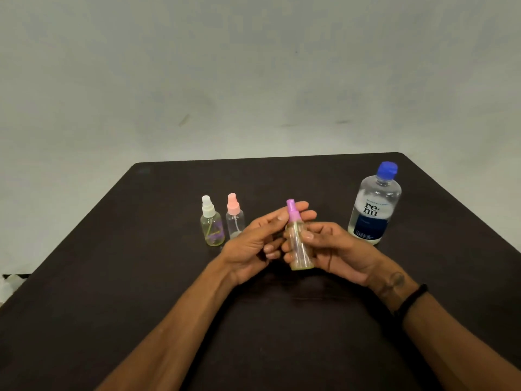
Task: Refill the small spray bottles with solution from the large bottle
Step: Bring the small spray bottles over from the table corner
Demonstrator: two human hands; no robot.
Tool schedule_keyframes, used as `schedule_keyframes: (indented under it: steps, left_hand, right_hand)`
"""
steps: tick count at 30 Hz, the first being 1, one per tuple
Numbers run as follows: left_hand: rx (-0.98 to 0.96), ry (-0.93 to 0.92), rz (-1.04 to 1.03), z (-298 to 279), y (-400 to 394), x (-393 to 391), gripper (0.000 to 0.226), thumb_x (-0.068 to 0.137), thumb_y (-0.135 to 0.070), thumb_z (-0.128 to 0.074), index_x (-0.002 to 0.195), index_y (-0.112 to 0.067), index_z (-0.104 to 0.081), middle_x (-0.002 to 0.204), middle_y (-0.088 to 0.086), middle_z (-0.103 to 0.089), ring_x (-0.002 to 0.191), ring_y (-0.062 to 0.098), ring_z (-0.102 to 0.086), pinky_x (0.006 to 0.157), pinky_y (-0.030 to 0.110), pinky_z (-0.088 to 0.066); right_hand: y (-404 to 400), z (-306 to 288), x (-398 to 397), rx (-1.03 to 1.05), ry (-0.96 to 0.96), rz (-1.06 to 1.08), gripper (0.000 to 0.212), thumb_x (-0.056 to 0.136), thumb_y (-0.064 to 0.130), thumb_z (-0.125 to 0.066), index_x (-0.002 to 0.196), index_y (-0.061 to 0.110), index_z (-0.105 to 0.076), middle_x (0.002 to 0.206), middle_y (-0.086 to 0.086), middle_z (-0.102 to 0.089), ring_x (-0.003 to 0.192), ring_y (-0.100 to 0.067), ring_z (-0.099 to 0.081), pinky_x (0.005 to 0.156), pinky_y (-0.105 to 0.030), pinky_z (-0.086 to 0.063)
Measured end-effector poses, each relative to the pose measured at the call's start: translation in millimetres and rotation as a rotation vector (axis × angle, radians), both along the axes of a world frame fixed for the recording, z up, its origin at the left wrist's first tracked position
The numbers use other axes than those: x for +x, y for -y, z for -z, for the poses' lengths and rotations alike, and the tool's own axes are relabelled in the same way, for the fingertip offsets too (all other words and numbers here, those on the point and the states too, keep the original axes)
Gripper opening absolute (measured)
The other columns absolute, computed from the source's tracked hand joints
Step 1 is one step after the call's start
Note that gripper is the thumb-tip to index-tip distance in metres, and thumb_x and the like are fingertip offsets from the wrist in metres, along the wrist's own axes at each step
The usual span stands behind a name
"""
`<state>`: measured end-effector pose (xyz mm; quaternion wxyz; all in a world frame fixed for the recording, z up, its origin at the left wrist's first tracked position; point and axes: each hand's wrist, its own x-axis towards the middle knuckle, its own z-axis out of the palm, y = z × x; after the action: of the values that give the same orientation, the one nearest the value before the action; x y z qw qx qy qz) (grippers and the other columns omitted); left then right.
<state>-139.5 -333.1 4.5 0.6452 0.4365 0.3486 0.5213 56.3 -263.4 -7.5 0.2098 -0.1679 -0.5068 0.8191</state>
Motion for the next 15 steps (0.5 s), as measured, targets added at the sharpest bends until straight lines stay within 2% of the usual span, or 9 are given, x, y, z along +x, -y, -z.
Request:
schedule_keyframes:
  steps: [2, 4, 10, 12, 15]
  left_hand:
    - [0.003, 0.044, 0.009, 2.2, -2.4, -1.8, 0.035, 0.105, -0.022, -0.051, 0.136, -0.014, -0.066, 0.134, 0.006, -0.07, 0.042, 0.002, -0.038, 0.045, 0.013, -0.029]
    - [0.011, 0.066, -0.011, 4.8, -2.8, -3.3, 0.034, 0.101, -0.021, -0.055, 0.131, -0.013, -0.069, 0.127, 0.006, -0.073, 0.042, 0.002, -0.038, 0.045, 0.014, -0.03]
    - [0.083, 0.039, -0.063, 7.6, 1.1, -7.7, 0.032, 0.099, -0.022, -0.058, 0.127, -0.015, -0.072, 0.12, 0.006, -0.074, 0.047, 0.002, -0.037, 0.048, 0.015, -0.033]
    - [0.101, 0.033, -0.083, 5.8, 1.7, -6.8, 0.032, 0.098, -0.022, -0.059, 0.126, -0.015, -0.072, 0.119, 0.007, -0.075, 0.048, 0.002, -0.037, 0.047, 0.013, -0.037]
    - [0.131, -0.007, -0.114, 4.4, 2.5, -6.3, 0.031, 0.097, -0.024, -0.06, 0.124, -0.018, -0.074, 0.12, 0.008, -0.075, 0.049, 0.002, -0.037, 0.052, 0.016, -0.046]
  right_hand:
    - [-0.4, 1.1, -2.0, 0.014, 0.006, 0.006, 0.049, 0.095, 0.011, -0.069, 0.136, -0.013, -0.057, 0.124, -0.03, -0.068, 0.107, -0.034, -0.074, 0.095, -0.042, -0.06]
    - [1.5, 3.4, -3.5, 0.049, 0.008, 0.026, 0.04, 0.097, 0.006, -0.061, 0.134, -0.01, -0.061, 0.123, -0.031, -0.068, 0.106, -0.034, -0.074, 0.096, -0.042, -0.06]
    - [5.8, 5.9, -7.4, 0.175, 0.008, 0.058, 0.04, 0.097, 0.005, -0.062, 0.133, -0.012, -0.06, 0.128, -0.037, -0.065, 0.11, -0.039, -0.071, 0.098, -0.044, -0.059]
    - [6.5, 5.0, -8.6, 0.198, 0.01, 0.081, 0.041, 0.095, 0.008, -0.065, 0.132, -0.01, -0.062, 0.126, -0.035, -0.067, 0.109, -0.039, -0.071, 0.096, -0.043, -0.06]
    - [8.0, 3.1, -9.8, 0.24, 0.023, 0.119, 0.043, 0.093, 0.014, -0.069, 0.13, -0.008, -0.064, 0.124, -0.034, -0.069, 0.109, -0.039, -0.071, 0.094, -0.042, -0.06]
